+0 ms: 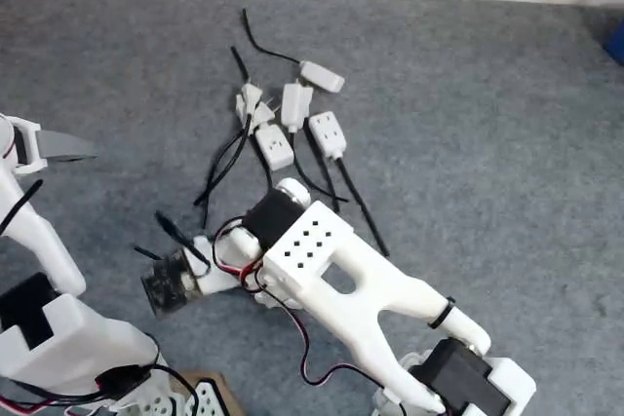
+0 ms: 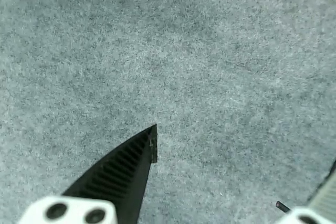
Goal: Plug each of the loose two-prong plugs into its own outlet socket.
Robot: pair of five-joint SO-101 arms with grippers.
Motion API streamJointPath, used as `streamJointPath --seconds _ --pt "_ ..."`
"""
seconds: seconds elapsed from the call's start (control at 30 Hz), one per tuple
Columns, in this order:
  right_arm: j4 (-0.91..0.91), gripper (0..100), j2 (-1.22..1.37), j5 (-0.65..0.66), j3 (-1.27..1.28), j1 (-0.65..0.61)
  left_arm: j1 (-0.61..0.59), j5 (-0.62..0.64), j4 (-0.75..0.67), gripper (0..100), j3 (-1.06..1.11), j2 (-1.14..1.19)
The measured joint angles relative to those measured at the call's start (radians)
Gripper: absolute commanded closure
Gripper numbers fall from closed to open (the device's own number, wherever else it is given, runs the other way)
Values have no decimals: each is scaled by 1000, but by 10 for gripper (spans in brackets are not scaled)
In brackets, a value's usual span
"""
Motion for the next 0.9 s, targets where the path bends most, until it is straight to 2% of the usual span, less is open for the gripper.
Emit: streamJointPath --seconds 0.17,0.3,0.37,0.43,0.57,0.73,0.9 --pt "-137 991 0 -477 0 60 0 0 20 529 0 0" --pt "-157 991 0 -878 0 135 0 0 48 529 0 0" --pt "-138 991 0 -1034 0 138 2 0 49 529 0 0" --pt "-103 991 0 -1132 0 138 0 0 49 529 0 0" --pt "-52 991 0 -1148 -8 137 2 0 49 529 0 0" --pt "-41 991 0 -988 -48 138 35 2 49 530 57 0" --pt "-227 991 14 -927 -28 262 115 15 95 531 68 0"
